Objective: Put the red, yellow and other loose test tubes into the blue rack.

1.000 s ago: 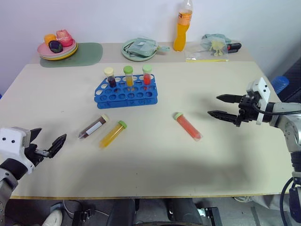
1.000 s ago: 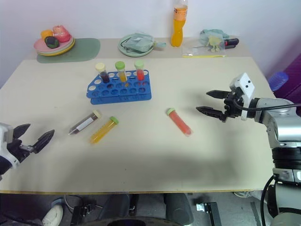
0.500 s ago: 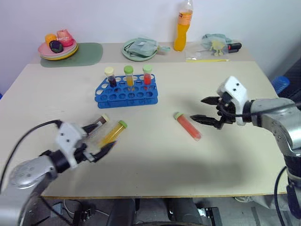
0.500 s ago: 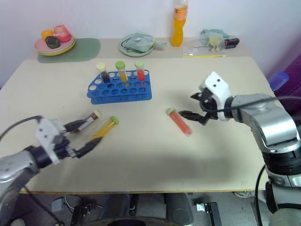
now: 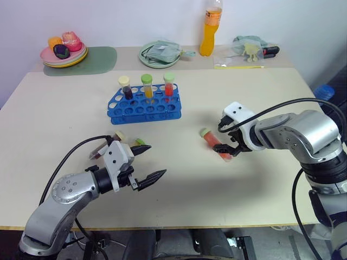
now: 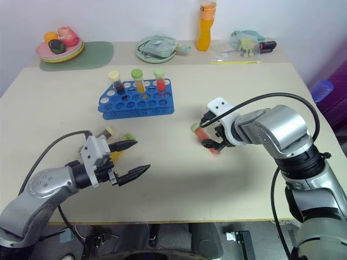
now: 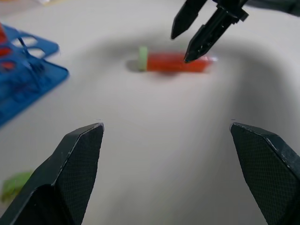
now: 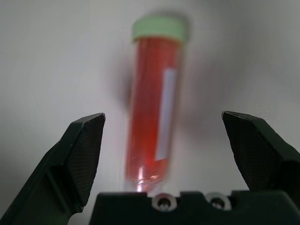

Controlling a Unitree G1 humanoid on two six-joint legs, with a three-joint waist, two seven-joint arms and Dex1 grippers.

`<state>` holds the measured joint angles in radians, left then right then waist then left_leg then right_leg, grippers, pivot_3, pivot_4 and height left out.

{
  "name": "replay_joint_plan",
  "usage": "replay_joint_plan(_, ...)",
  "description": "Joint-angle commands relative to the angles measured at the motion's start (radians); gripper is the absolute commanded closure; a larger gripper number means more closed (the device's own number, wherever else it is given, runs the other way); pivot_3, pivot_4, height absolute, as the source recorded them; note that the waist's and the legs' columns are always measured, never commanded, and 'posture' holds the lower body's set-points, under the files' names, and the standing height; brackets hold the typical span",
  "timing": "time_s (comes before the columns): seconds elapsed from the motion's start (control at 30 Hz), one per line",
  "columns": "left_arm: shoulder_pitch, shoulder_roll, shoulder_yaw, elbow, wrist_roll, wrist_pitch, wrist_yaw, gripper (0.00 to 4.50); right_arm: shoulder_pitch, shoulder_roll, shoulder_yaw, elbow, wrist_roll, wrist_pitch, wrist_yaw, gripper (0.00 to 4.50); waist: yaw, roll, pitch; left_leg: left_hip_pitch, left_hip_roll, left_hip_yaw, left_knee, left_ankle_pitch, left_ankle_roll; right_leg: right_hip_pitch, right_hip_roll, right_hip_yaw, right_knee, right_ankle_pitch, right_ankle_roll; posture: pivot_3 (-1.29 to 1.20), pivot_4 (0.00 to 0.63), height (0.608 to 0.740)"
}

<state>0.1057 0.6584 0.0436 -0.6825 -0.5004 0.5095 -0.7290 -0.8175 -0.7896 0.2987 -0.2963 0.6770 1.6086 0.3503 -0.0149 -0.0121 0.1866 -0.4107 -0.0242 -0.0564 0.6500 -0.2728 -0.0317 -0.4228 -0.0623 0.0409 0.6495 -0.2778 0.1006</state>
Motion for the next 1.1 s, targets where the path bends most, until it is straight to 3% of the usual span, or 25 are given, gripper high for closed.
replay_joint_plan(0.03, 0.045, 0.032, 0.013, -0.061, 0.005, -0.025, -0.024, 0.02, -0.032, -0.003, 0.011, 0.013, 0.101, 0.006, -0.099, 0.06, 0.001, 0.0, 0.0, 0.0, 0.0, 0.0, 0.0, 0.0, 0.0, 0.0, 0.0, 0.0, 0.0, 0.0, 0.0, 0.0, 0.15, 0.729)
replay_joint_plan(0.37, 0.074, 0.02, 0.023, -0.07, 0.008, -0.054, -0.001, 0.02, -0.086, 0.021, 0.07, 0.151, 0.267, 0.006, -0.292, 0.06, 0.001, 0.0, 0.0, 0.0, 0.0, 0.0, 0.002, 0.0, 0.0, 0.001, 0.001, -0.001, 0.001, 0.0, 0.0, 0.0, 0.15, 0.729)
replay_joint_plan(0.47, 0.085, 0.022, 0.026, -0.06, 0.013, -0.067, -0.006, 0.0, -0.1, 0.028, 0.076, 0.175, 0.287, 0.006, -0.336, 0.96, 0.001, 0.0, 0.0, 0.0, 0.0, 0.0, 0.002, 0.0, 0.0, 0.001, 0.001, -0.001, 0.002, 0.0, 0.0, 0.0, 0.15, 0.729)
replay_joint_plan(0.63, 0.109, 0.019, 0.021, -0.045, 0.028, -0.098, -0.011, 0.0, -0.122, 0.023, 0.083, 0.179, 0.325, 0.006, -0.375, 3.55, 0.001, 0.0, 0.0, 0.0, 0.0, 0.0, 0.002, 0.0, 0.0, 0.001, 0.001, -0.001, 0.002, 0.0, 0.0, 0.0, 0.15, 0.729)
replay_joint_plan(0.67, 0.114, 0.019, 0.021, -0.043, 0.03, -0.103, -0.012, 0.0, -0.127, 0.018, 0.085, 0.17, 0.33, 0.006, -0.376, 3.72, 0.001, 0.0, 0.0, 0.0, 0.0, 0.0, 0.002, 0.0, 0.0, 0.001, 0.001, -0.001, 0.002, 0.0, 0.0, 0.0, 0.15, 0.729)
replay_joint_plan(0.8, 0.139, 0.016, 0.03, -0.035, 0.04, -0.121, -0.008, 0.0, -0.14, 0.066, -0.008, 0.077, 0.294, 0.006, -0.332, 3.72, -0.001, 0.0, 0.0, 0.0, 0.0, 0.0, 0.002, 0.0, 0.0, 0.0, 0.002, -0.001, 0.002, 0.0, 0.0, 0.0, 0.15, 0.729)
replay_joint_plan(0.93, 0.175, -0.033, 0.087, 0.009, 0.025, -0.136, 0.037, 0.0, -0.066, 0.138, -0.078, -0.038, 0.144, -0.449, -0.173, 3.72, -0.004, 0.0, 0.0, 0.0, 0.001, 0.0, 0.002, 0.0, 0.0, 0.0, 0.003, -0.001, 0.003, 0.0, 0.0, 0.0, 0.15, 0.729)
replay_joint_plan(1.1, 0.156, -0.138, 0.129, 0.101, 0.047, -0.19, 0.118, 0.0, -0.017, 0.402, -0.095, 0.143, -0.042, -0.856, -0.118, 3.72, -0.003, -0.001, -0.001, 0.001, 0.002, 0.001, 0.005, 0.0, 0.0, 0.001, 0.006, -0.001, 0.006, 0.0, 0.0, 0.0, 0.15, 0.729)
